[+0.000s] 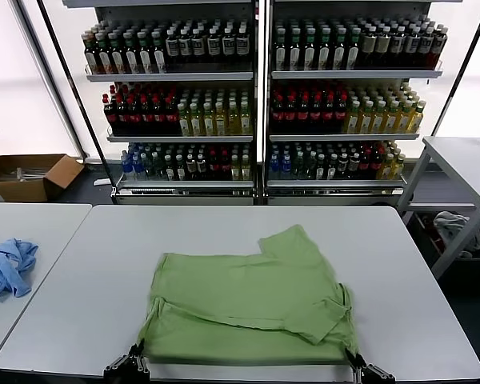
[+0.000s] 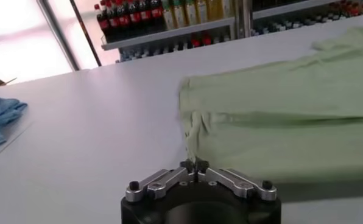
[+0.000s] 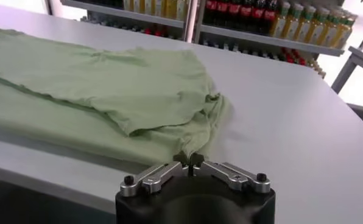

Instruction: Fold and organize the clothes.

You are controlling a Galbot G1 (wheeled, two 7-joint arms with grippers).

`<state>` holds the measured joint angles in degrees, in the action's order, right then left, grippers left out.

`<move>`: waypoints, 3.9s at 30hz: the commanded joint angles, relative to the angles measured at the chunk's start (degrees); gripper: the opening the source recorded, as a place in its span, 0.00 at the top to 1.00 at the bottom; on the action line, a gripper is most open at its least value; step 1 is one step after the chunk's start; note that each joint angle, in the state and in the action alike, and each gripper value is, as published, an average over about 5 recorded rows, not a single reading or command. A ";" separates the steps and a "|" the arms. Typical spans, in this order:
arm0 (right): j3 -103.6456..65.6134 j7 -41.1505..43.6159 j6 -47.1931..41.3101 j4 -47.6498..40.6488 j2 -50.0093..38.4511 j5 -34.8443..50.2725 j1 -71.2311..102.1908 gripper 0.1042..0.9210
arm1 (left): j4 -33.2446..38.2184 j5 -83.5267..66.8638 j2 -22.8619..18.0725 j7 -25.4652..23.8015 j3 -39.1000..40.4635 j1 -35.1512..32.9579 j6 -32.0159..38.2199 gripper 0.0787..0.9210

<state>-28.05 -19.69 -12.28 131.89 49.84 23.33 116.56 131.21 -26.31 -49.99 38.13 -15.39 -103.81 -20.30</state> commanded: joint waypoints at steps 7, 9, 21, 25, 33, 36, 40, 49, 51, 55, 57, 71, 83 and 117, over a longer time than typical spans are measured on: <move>-5.12 -3.43 -0.08 8.06 -0.07 1.51 10.73 0.57 | 11.45 3.20 1.07 3.52 -0.41 -7.40 -2.19 0.65; -7.22 -3.57 0.12 9.79 -0.32 1.56 11.67 0.51 | 13.82 3.28 1.30 3.08 -0.23 -7.04 -2.48 0.59; -3.88 -0.13 -10.07 -3.24 -2.86 19.07 -36.94 0.14 | 1.52 -6.70 -1.48 -14.51 -0.02 25.39 -1.39 0.18; 8.08 0.78 -14.84 -15.76 -2.12 24.04 -60.32 0.12 | -6.71 -13.57 -2.44 -17.02 1.10 37.88 -4.90 0.12; 27.37 6.46 -19.34 -41.06 6.21 22.63 -86.11 0.12 | -23.03 -18.62 -2.96 -18.67 5.12 51.12 -10.92 0.12; 30.34 9.01 -20.58 -45.35 8.14 20.97 -88.13 0.12 | -25.78 -18.62 -3.12 -19.87 5.79 52.03 -12.26 0.12; 31.63 11.17 -20.83 -49.70 10.34 19.88 -89.65 0.12 | -28.87 -18.39 -3.07 -21.15 6.59 52.82 -12.80 0.12; 29.52 12.81 -20.88 -52.98 11.31 18.85 -86.58 0.12 | -33.98 -17.65 -4.22 -22.60 7.94 53.79 -12.86 0.12; 28.11 13.19 -20.87 -52.49 10.80 18.96 -84.41 0.12 | -34.23 -17.46 -4.29 -22.91 7.90 53.46 -12.87 0.12; 26.12 13.92 -20.85 -51.94 10.17 18.88 -80.92 0.12 | -34.86 -17.27 -4.37 -23.29 7.74 53.37 -12.88 0.12; 25.54 14.19 -20.84 -51.84 10.29 18.62 -79.87 0.12 | -35.25 -17.12 -4.52 -23.38 7.63 53.46 -12.88 0.12; 25.59 15.48 -20.73 -52.64 11.74 16.41 -79.78 0.12 | -38.62 -16.99 -6.74 -23.25 6.04 52.75 -12.86 0.12; 25.75 16.19 -19.32 -54.66 13.43 14.87 -81.12 0.12 | -37.13 -16.48 -6.74 -23.67 4.75 49.72 -12.80 0.12; 25.56 22.55 -12.70 -52.74 12.31 10.12 -79.25 0.99 | -34.13 -12.69 -5.79 -28.36 5.51 48.94 -9.30 1.00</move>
<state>-1.98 1.82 -26.81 77.49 62.46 34.51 37.17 96.16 -39.36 -56.11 10.16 -9.66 -54.83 -31.33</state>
